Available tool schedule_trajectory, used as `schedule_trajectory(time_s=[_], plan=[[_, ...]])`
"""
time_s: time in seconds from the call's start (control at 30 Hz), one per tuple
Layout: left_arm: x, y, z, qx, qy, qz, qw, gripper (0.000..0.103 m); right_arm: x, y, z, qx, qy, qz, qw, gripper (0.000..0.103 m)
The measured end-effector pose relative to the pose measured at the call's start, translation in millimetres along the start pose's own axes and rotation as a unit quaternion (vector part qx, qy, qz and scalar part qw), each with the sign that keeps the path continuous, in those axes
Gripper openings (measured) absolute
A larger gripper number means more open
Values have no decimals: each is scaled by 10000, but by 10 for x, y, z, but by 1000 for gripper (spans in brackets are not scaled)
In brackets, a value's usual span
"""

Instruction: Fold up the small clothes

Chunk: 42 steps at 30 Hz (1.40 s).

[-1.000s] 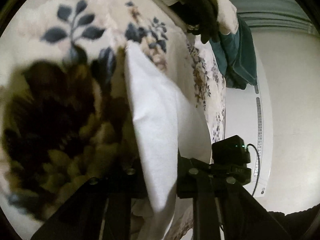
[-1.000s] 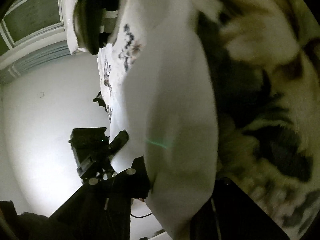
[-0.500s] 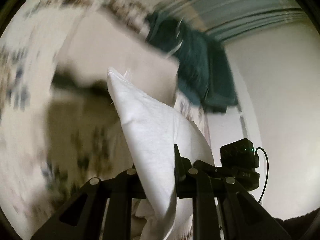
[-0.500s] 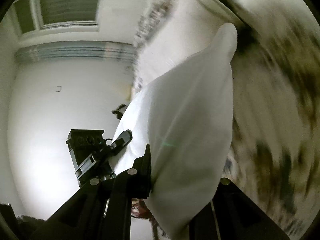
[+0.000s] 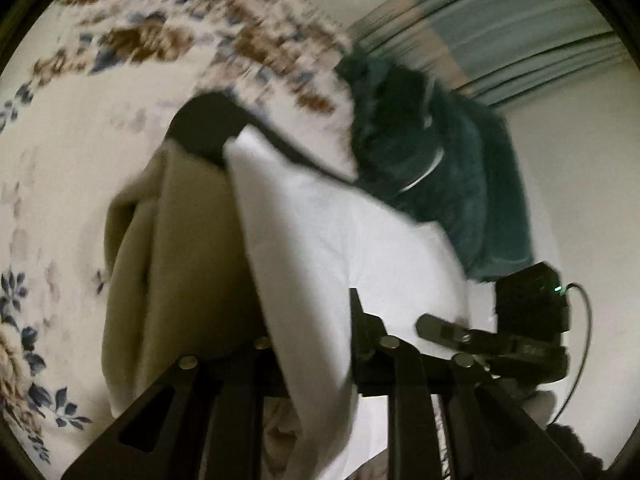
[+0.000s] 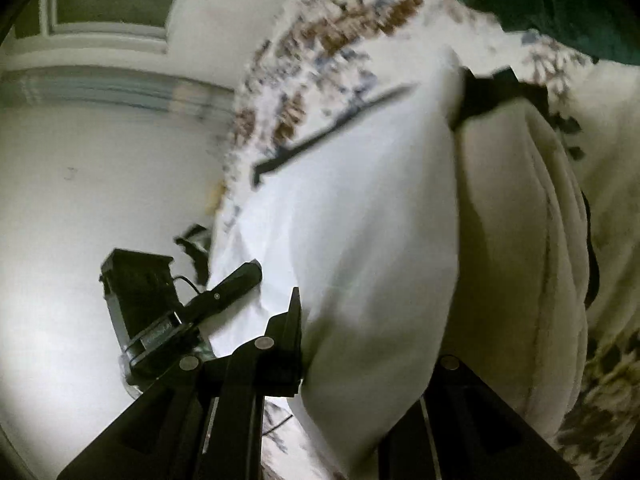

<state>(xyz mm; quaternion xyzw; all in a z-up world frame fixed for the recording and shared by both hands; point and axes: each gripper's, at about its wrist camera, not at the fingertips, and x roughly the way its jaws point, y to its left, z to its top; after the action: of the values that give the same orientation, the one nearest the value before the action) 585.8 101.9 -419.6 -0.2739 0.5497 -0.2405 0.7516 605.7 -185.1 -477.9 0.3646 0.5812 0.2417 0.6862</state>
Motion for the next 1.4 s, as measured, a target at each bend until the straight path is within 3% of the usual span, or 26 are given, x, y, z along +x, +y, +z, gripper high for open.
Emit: schedule_trajectory(time_s=[0.1,0.23,0.27,0.4,0.47,0.5,0.53,0.57,0.6,0.63,0.73,0.87,1.1,1.4], plan=[[-42,13,-73,-123,30,49,9999,26,8,-27,-7,-88,161,-211,9996,17],[-192,-87,-194,-97,-88,681,9976,40,-40,102,-23,-385,134,-1256,9912,50],[-212,-105,-211,-93,-102,800,9967,40,-63,135,-78,-478,98,-1547,9868,53],[-300,-232,-288,85,-307,1461,9888,49,-176,374,-321,-916,-199,-2775,9561,60],[-357,-326,-346,248,-491,1807,9820,49,-235,459,-438,-1027,-393,-3325,9367,70],[-410,-391,-399,352,-604,1996,9774,52,-259,506,-491,-1026,-478,-3511,9295,81],[-451,-458,-453,471,-700,2243,9709,66,-317,517,-561,-1019,-534,-3642,9242,93],[-473,-510,-501,575,-757,2453,9648,77,-352,547,-634,-1014,-605,-3859,9149,97],[-497,-567,-560,678,-795,2625,9592,99,-392,592,-701,-1025,-642,-3989,9090,103],[-515,-610,-616,765,-822,2739,9552,103,-452,632,-780,-1042,-682,-4157,9009,103],[-614,-751,-808,1014,-964,3090,9407,103,-587,740,-975,-1104,-853,-4553,8794,103],[-830,-939,-1014,1098,-1071,3158,9364,103,-892,991,-1256,-1165,-1174,-4897,8561,103],[-1479,-1537,-1463,1264,-1275,3301,9267,103,-1587,1499,-1908,-1137,-1483,-4839,8549,103],[-2512,-2367,-2129,1392,-1830,3244,9176,103,-2663,2513,-3024,-1392,-2231,-4823,8356,103]])
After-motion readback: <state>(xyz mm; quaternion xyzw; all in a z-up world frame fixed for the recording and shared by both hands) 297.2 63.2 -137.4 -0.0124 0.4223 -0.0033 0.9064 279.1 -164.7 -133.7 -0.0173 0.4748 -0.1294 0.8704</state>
